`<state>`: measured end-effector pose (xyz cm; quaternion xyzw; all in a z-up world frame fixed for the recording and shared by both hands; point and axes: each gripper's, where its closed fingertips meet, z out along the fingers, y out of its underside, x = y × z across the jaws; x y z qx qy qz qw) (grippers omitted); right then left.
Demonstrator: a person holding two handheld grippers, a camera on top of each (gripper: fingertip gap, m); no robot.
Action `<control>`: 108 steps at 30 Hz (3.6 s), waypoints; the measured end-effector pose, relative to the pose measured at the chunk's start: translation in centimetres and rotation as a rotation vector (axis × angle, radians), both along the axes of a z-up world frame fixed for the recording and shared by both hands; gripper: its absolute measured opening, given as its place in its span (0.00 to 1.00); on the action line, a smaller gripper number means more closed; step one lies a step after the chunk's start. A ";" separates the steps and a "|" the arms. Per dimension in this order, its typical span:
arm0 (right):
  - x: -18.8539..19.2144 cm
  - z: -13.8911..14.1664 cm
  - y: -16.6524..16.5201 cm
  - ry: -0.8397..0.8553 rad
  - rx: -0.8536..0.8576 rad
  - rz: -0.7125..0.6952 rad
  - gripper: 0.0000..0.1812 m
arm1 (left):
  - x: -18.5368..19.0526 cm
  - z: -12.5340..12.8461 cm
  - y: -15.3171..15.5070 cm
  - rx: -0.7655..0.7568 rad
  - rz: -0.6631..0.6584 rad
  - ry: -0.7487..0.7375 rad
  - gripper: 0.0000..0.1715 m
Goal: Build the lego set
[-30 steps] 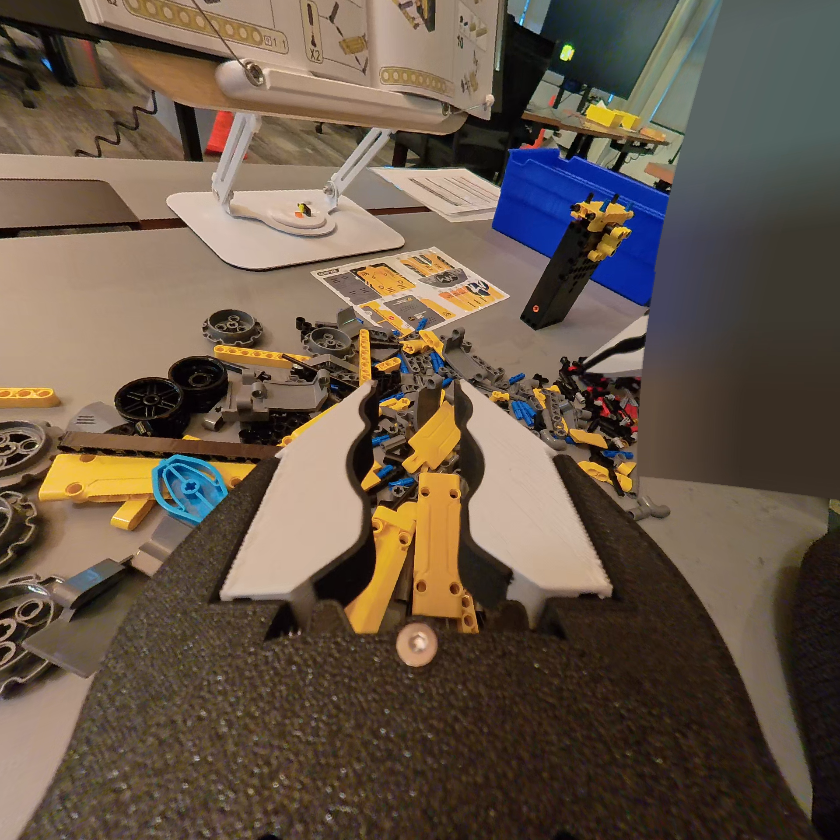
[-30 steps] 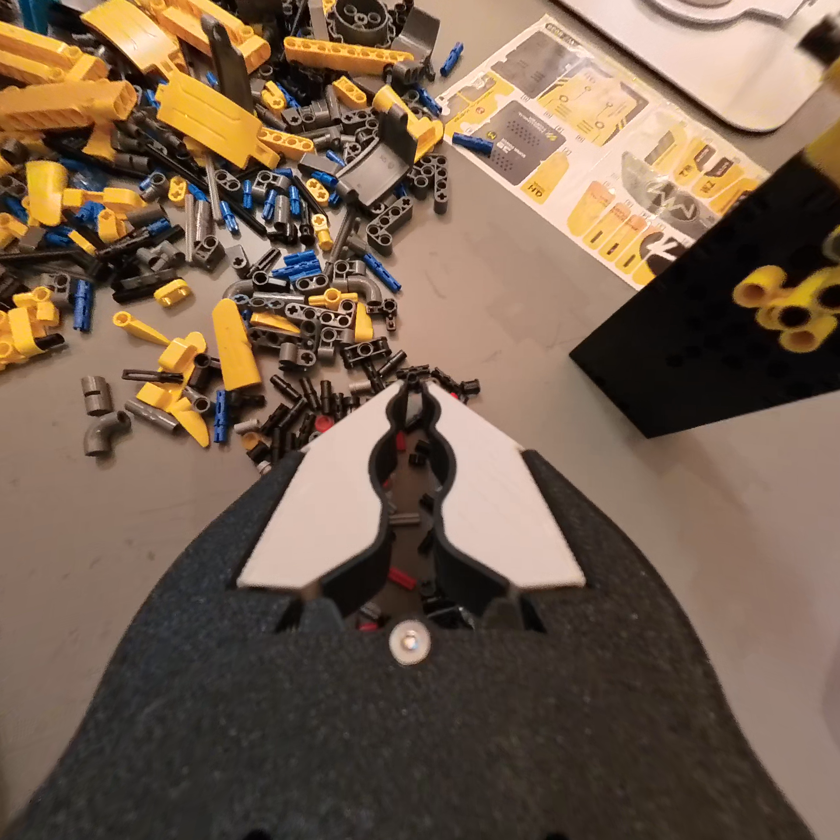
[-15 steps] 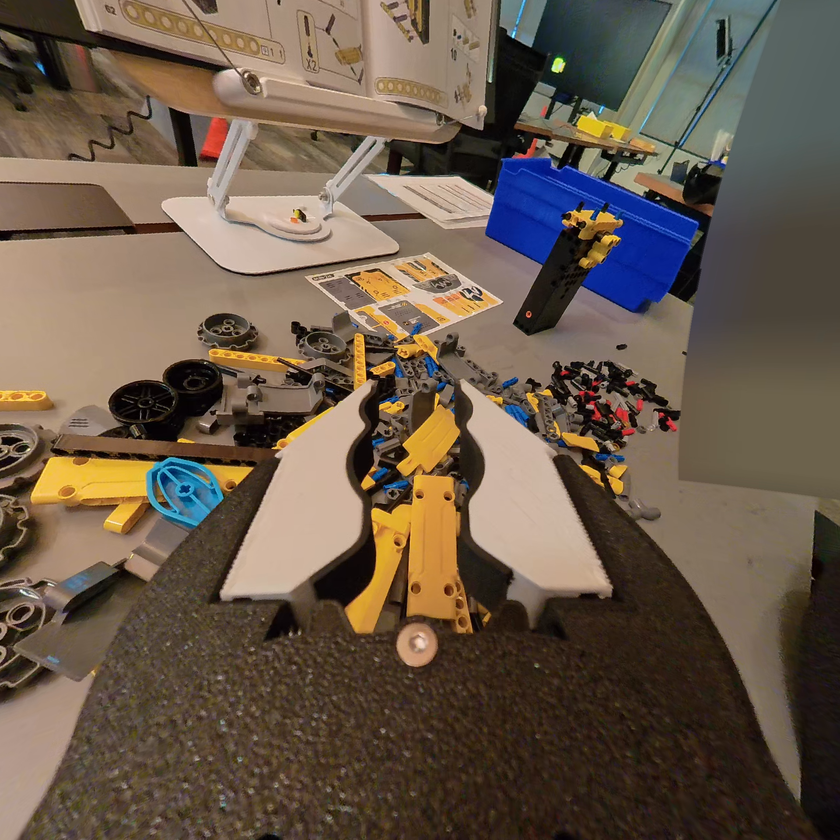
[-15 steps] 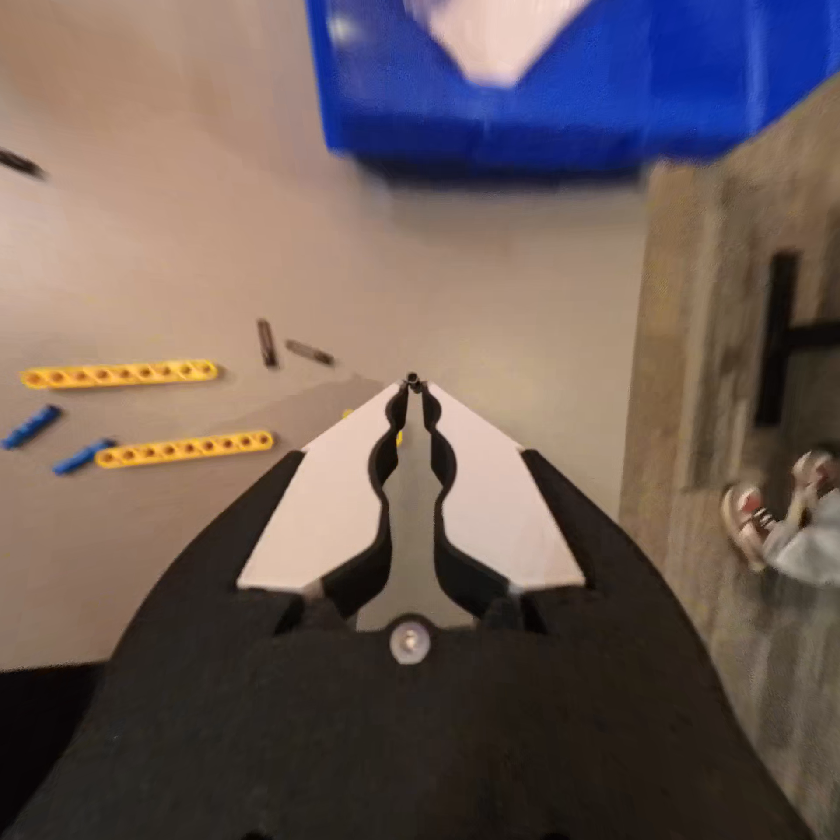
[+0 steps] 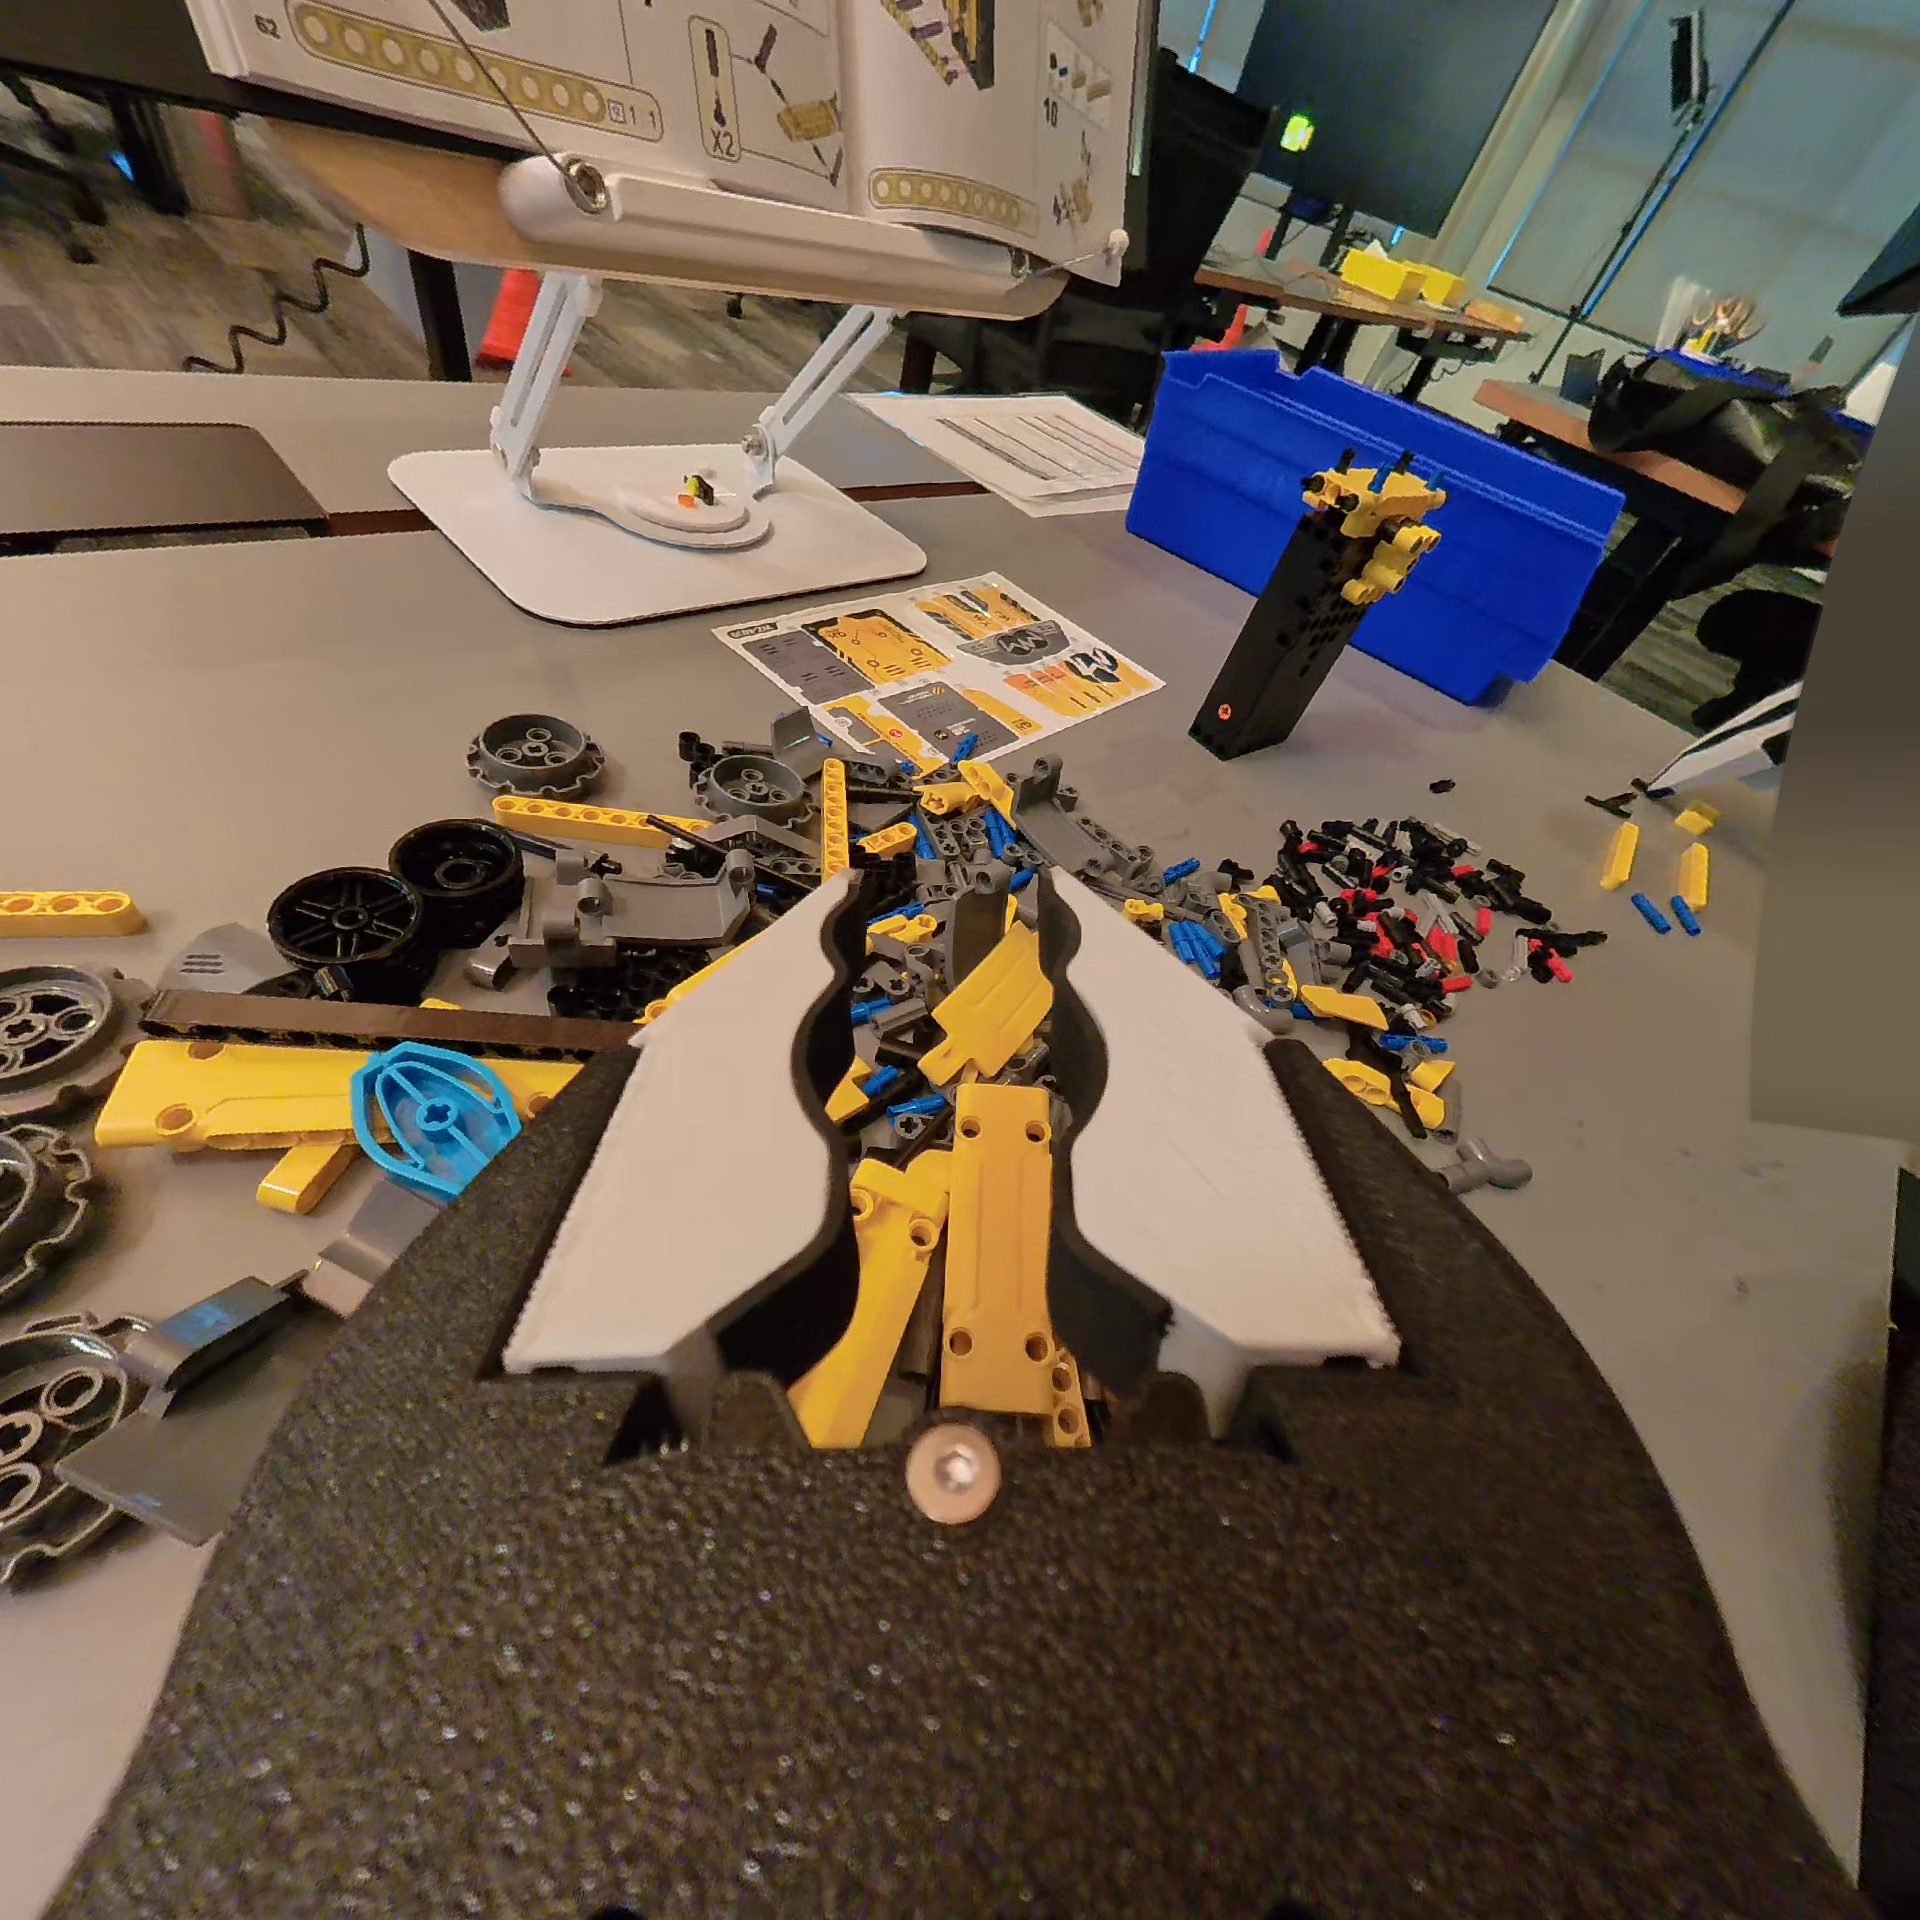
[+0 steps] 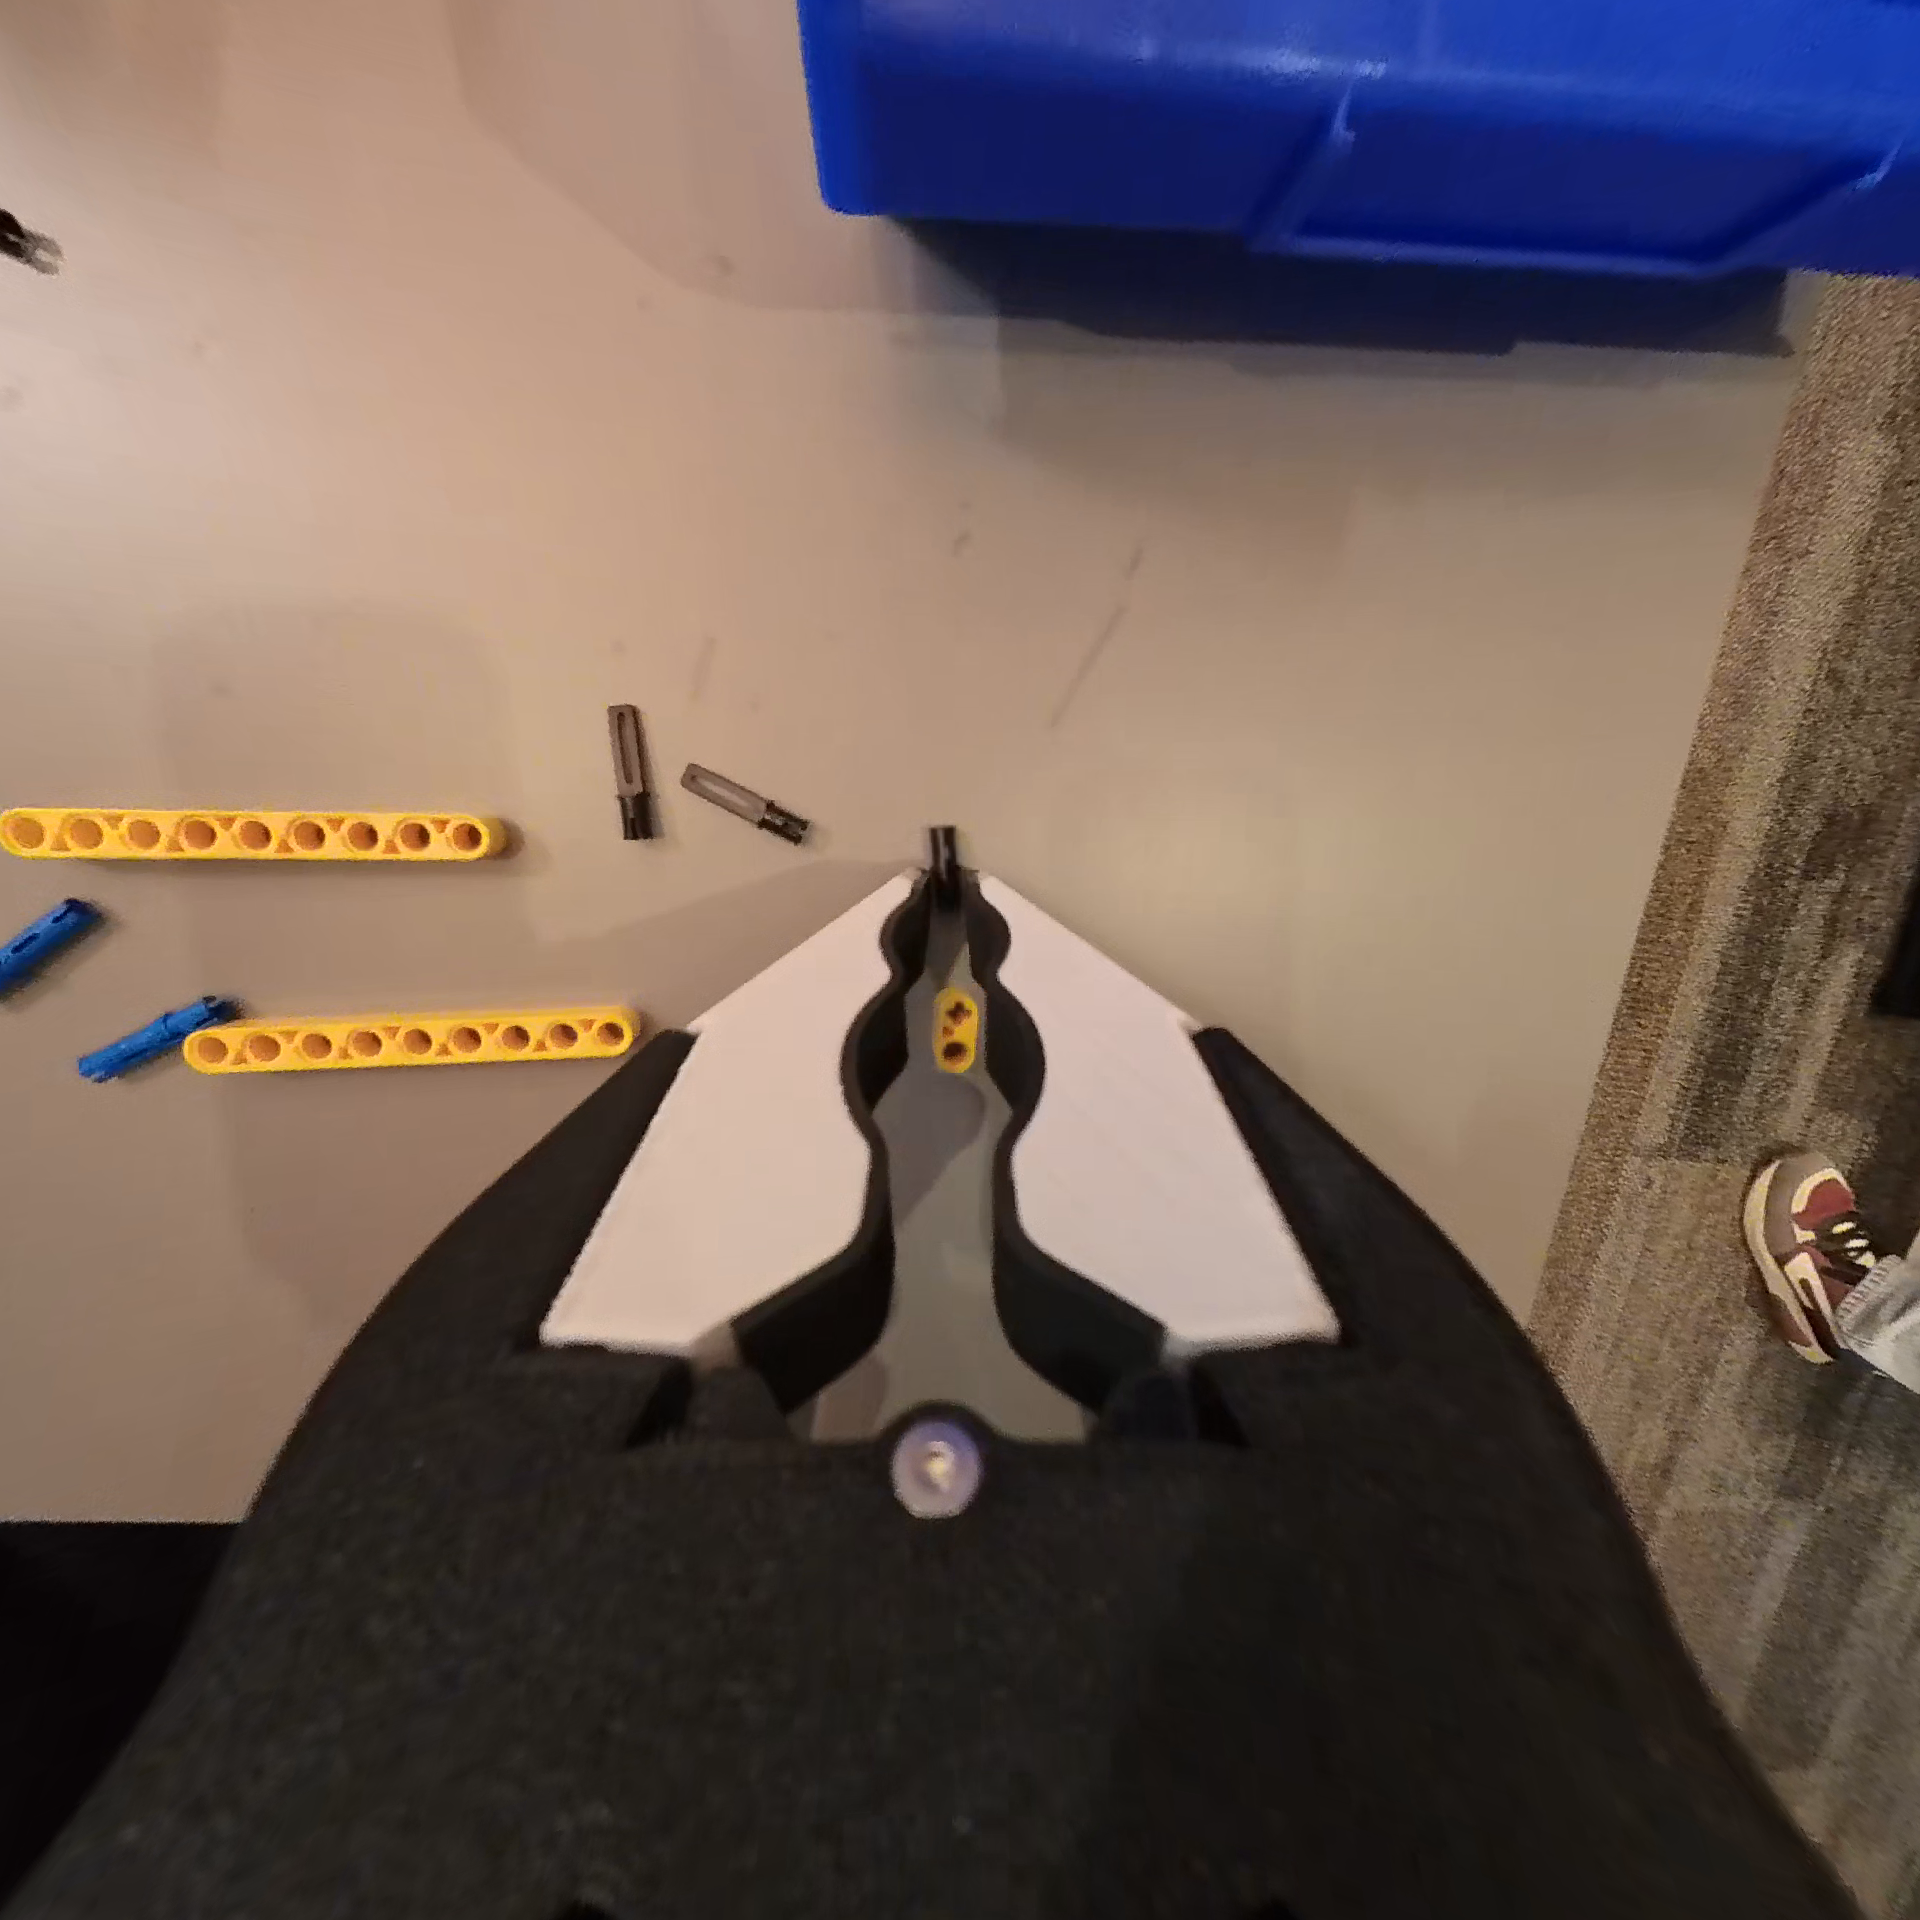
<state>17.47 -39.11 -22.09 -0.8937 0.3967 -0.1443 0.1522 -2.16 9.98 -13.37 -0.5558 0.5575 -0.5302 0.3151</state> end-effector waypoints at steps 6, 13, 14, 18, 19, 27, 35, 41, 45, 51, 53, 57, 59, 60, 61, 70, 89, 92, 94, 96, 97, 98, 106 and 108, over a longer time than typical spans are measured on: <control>0.5 1.3 0.2 -0.067 0.029 -0.013 0.05 | 0.0 0.0 0.0 -0.001 0.001 -0.001 0.19; -0.5 11.4 9.3 -0.326 0.482 0.139 0.05 | 0.0 0.1 0.0 -0.001 -0.001 -0.002 0.19; -1.7 11.9 11.5 -0.317 0.513 0.214 0.05 | 0.0 0.1 0.0 -0.001 -0.001 -0.002 0.19; -7.0 9.7 20.3 -0.245 0.496 0.495 0.05 | 0.0 0.1 -0.1 0.000 -0.003 -0.004 0.19; -8.3 8.7 22.3 -0.222 0.486 0.558 0.05 | -0.1 0.1 -0.1 0.000 -0.003 -0.005 0.19; -12.4 3.4 31.2 -0.064 0.515 0.747 0.05 | -0.2 0.2 -0.1 -0.011 -0.008 -0.010 0.19; -11.3 1.7 30.9 -0.013 0.484 0.692 0.05 | -0.1 0.1 -0.1 -0.015 -0.010 -0.003 0.19; -11.5 1.1 31.3 -0.024 0.439 0.746 0.04 | -0.1 0.1 -0.1 -0.017 -0.014 -0.001 0.19; -11.2 0.3 31.4 -0.015 0.383 0.755 0.04 | -0.1 0.1 -0.1 -0.020 -0.013 -0.001 0.19; -11.3 0.1 31.3 0.022 0.365 0.758 0.04 | -0.1 0.1 -0.1 -0.025 -0.016 -0.001 0.19; -11.3 0.1 31.2 0.012 0.355 0.766 0.04 | -0.1 0.1 -0.1 -0.025 -0.017 -0.001 0.19; -11.4 0.4 31.2 -0.002 0.360 0.776 0.02 | -0.1 0.1 -0.1 -0.025 -0.015 -0.002 0.19; -11.4 1.0 31.2 -0.011 0.388 0.776 0.02 | -0.1 0.1 -0.1 -0.025 -0.015 -0.001 0.19; -11.3 1.4 31.1 -0.019 0.404 0.772 0.02 | -0.1 0.1 -0.1 -0.025 -0.015 -0.001 0.19; -11.2 1.9 30.9 -0.031 0.419 0.763 0.02 | -0.1 0.1 -0.1 -0.024 -0.015 -0.002 0.19; -0.2 8.8 12.7 -0.339 0.195 0.234 0.03 | -0.1 0.3 -0.1 -0.030 -0.017 -0.011 0.19; 1.1 0.1 -0.5 -0.109 0.227 -0.102 0.03 | 0.4 -0.9 -0.3 0.036 0.011 0.039 0.19; 1.0 0.7 -0.5 -0.119 0.243 -0.086 0.05 | 0.5 -1.0 -0.4 0.070 0.024 0.045 0.19; 0.8 1.3 -0.6 -0.132 0.259 -0.084 0.06 | 0.5 -0.8 -0.5 0.078 0.033 0.040 0.19; 0.5 2.2 -0.5 -0.154 0.270 -0.078 0.06 | 0.5 -0.5 -0.7 0.077 0.038 0.028 0.19; 0.2 2.8 -0.1 -0.171 0.278 -0.066 0.06 | 0.5 -0.3 -0.9 0.076 0.038 0.022 0.19; -0.1 3.6 0.4 -0.191 0.289 -0.047 0.06 | 0.6 -0.1 -1.2 0.074 0.036 0.016 0.19; -6.8 12.1 16.4 -0.343 0.620 0.462 0.06 | 2.0 0.2 -7.0 0.100 -0.133 0.006 0.19; -9.1 13.3 21.4 -0.338 0.716 0.600 0.06 | 2.2 0.1 -8.9 0.146 -0.195 0.005 0.19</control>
